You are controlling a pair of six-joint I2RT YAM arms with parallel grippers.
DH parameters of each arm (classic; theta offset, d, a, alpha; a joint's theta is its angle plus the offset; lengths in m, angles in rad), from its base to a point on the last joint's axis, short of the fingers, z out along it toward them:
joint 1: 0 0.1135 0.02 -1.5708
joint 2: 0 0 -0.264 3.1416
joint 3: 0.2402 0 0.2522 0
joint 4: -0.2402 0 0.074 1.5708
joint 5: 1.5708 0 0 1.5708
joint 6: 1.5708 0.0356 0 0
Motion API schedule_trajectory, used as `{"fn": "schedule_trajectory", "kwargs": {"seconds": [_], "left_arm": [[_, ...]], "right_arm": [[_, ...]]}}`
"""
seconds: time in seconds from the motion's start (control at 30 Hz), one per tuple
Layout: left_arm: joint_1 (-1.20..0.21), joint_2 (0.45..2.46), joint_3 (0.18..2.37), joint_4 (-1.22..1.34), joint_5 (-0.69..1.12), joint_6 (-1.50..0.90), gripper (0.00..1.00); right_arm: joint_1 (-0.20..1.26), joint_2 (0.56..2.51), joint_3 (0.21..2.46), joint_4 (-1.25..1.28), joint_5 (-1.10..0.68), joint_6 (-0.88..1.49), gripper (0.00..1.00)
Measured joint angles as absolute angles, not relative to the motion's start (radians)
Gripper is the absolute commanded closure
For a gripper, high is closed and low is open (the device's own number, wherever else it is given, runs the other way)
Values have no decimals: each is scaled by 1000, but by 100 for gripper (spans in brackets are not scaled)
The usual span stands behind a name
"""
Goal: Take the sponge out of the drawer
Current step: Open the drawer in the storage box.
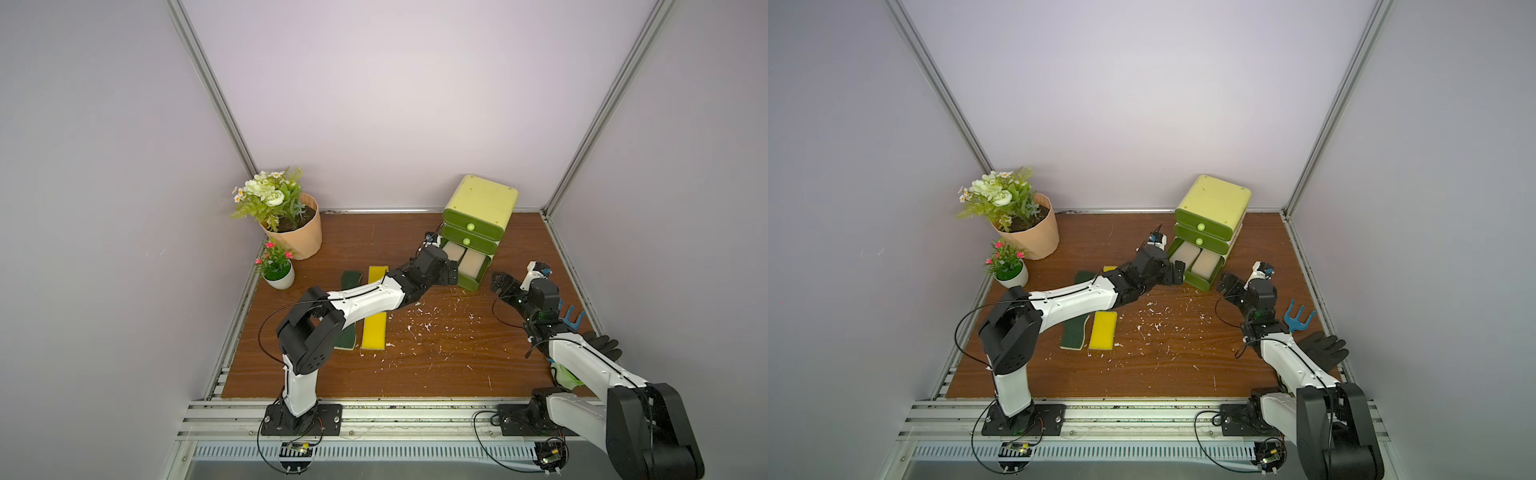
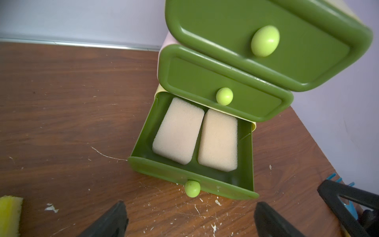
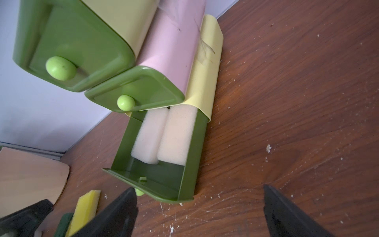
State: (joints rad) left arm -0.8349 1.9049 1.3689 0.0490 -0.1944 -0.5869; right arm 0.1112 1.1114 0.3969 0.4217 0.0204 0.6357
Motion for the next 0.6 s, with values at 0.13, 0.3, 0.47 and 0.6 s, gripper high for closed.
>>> {"fn": "schedule_trajectory", "kwargs": {"seconds": [0.13, 0.3, 0.47, 0.6], "left_arm": [[-796, 1979, 1450, 2, -173, -580, 2], [-755, 2063, 1559, -41, -159, -560, 6], [-723, 2123, 1641, -81, -154, -540, 9], [-706, 2175, 1704, -109, -141, -523, 15]], "right_arm": [[111, 1102, 393, 435, 22, 636, 1], [112, 1101, 392, 451, 22, 636, 1], [112, 1093, 386, 454, 22, 636, 1], [112, 1083, 382, 455, 22, 636, 1]]}}
